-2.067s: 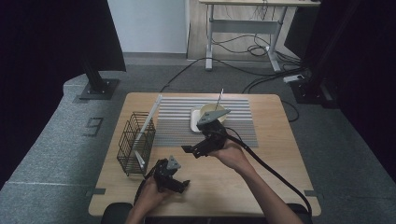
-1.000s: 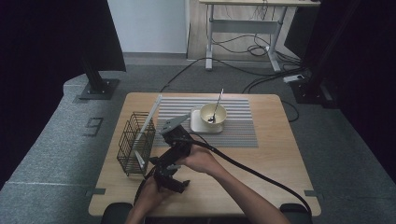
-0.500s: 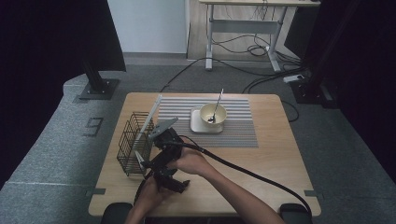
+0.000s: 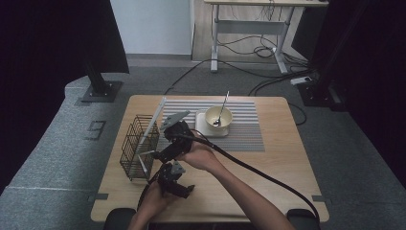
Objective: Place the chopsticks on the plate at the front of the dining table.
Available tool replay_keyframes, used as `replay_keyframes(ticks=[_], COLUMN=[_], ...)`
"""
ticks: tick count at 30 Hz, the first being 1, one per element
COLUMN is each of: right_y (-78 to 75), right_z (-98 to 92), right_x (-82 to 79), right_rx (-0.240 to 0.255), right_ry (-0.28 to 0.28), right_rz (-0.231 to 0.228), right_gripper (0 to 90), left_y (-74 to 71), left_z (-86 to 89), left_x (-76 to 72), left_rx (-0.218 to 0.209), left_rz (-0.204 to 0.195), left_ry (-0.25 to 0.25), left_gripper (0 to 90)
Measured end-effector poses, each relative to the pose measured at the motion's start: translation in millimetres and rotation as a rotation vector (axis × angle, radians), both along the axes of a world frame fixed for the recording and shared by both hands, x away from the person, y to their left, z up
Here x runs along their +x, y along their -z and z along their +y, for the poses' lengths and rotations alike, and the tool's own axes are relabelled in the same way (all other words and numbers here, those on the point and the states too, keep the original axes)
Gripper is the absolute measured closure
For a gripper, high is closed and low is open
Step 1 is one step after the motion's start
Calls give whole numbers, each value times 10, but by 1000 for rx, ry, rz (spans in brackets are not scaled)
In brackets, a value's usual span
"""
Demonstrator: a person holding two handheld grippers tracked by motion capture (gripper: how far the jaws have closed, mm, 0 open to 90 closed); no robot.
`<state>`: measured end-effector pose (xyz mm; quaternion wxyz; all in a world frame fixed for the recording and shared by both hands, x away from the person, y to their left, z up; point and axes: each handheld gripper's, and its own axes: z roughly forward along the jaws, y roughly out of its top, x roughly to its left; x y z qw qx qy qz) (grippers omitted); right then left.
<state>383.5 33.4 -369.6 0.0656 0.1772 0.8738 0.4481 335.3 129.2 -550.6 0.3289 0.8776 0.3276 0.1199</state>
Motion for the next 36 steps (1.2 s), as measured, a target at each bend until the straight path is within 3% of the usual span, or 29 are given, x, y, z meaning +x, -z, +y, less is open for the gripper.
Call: replay_keyframes(ticks=[3,7,21,25,31,36], right_y=[12,56,170,177,172,140], right_z=[-5,4,98,103,107,108], right_x=[54,128,256,292,326,314], right_rx=[4,-37,18,26,39,35], right_ry=[14,53,69,71,40,7], right_rz=[-3,-39,5,16,27,-6], right_gripper=[0,6,71,186,456,629], left_y=[0,0,-2,0,-1,1], left_z=[0,1,4,1,1,0], left_x=[0,0,2,0,1,0], left_rx=[0,1,6,1,2,-1], left_rz=[0,0,0,0,0,0], left_ry=[1,1,5,1,1,0], left_gripper=[0,0,0,0,0,0])
